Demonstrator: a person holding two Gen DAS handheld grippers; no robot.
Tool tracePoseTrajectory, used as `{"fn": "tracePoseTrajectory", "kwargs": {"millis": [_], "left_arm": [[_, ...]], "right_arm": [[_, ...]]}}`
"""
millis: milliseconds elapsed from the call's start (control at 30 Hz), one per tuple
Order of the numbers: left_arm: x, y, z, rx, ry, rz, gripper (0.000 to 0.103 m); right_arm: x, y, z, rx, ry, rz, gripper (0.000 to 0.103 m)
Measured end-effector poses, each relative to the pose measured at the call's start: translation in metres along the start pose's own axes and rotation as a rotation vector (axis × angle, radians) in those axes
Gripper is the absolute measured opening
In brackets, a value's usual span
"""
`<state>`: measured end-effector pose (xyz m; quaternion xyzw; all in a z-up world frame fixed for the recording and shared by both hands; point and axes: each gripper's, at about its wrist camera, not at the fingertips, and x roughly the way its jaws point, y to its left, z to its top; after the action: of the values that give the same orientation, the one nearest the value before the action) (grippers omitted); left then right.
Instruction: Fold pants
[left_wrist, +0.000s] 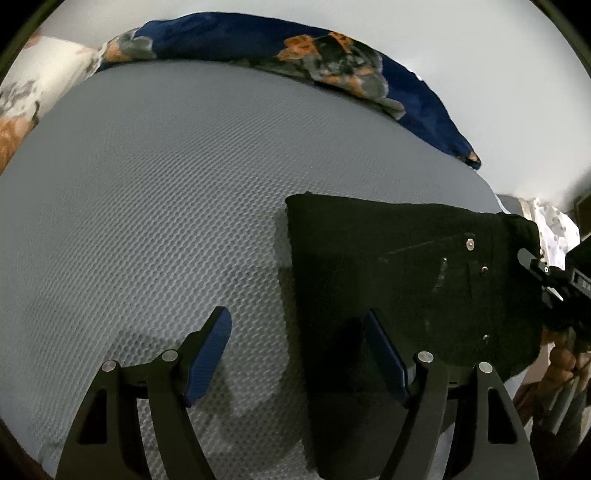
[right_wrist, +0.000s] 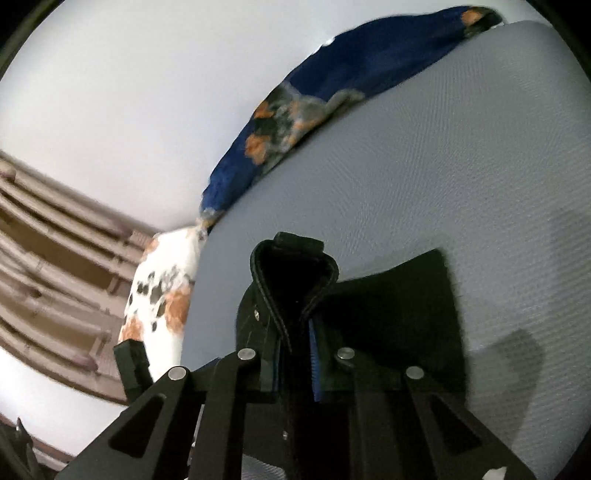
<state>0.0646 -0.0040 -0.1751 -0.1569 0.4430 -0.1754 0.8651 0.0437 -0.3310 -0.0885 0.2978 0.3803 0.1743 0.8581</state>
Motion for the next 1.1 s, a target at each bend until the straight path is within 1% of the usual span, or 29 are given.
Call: {"fn": "tracePoseTrajectory", "kwargs": {"millis": [67, 167, 200, 267, 300, 333, 367, 433, 600, 733, 800, 933, 1000, 1100], "left_arm": [[0.003, -0.006, 0.002, 0.02, -0.001, 0.006, 0.075], [0.016, -0.016, 0.005, 0.057, 0.01, 0.032, 0.075], [0.021, -0.018, 0.005, 0.071, 0.019, 0.042, 0.075], [0.038, -0.023, 0.004, 0.111, 0.057, 0.088, 0.075], [0.044, -0.023, 0.004, 0.123, 0.07, 0.1, 0.075], [0.052, -0.023, 0.004, 0.133, 0.091, 0.116, 0.076], [0.054, -0.023, 0.004, 0.133, 0.087, 0.119, 0.077], [0.055, -0.026, 0.006, 0.156, 0.078, 0.129, 0.077], [0.05, -0.025, 0.006, 0.147, 0.098, 0.116, 0.077], [0.042, -0.029, -0.006, 0.182, 0.09, 0.138, 0.077], [0.039, -0.031, -0.012, 0.19, 0.1, 0.12, 0.077], [0.032, -0.035, -0.024, 0.195, 0.1, 0.111, 0.077], [0.028, -0.037, -0.031, 0.199, 0.1, 0.107, 0.077], [0.023, -0.039, -0.039, 0.209, 0.098, 0.1, 0.077]], "right_arm": [[-0.005, -0.017, 0.002, 0.042, -0.008, -0.033, 0.012], [0.006, -0.045, -0.005, 0.076, 0.02, -0.132, 0.012], [0.01, -0.051, -0.007, 0.073, 0.029, -0.166, 0.013], [0.015, -0.06, -0.009, 0.081, 0.028, -0.188, 0.014], [0.016, -0.062, -0.009, 0.084, 0.028, -0.191, 0.019], [0.017, -0.064, -0.009, 0.089, 0.033, -0.205, 0.021], [0.02, -0.063, -0.008, 0.085, 0.035, -0.214, 0.023], [0.021, -0.058, -0.008, 0.061, 0.042, -0.247, 0.029], [0.004, -0.051, -0.019, 0.059, 0.04, -0.264, 0.031], [-0.017, -0.044, -0.035, 0.05, 0.031, -0.282, 0.031], [-0.024, -0.04, -0.042, 0.042, 0.031, -0.287, 0.031], [-0.031, -0.031, -0.053, 0.014, 0.034, -0.294, 0.031], [-0.029, -0.028, -0.057, 0.005, 0.046, -0.282, 0.031], [-0.025, -0.028, -0.063, -0.014, 0.063, -0.31, 0.031]]}}
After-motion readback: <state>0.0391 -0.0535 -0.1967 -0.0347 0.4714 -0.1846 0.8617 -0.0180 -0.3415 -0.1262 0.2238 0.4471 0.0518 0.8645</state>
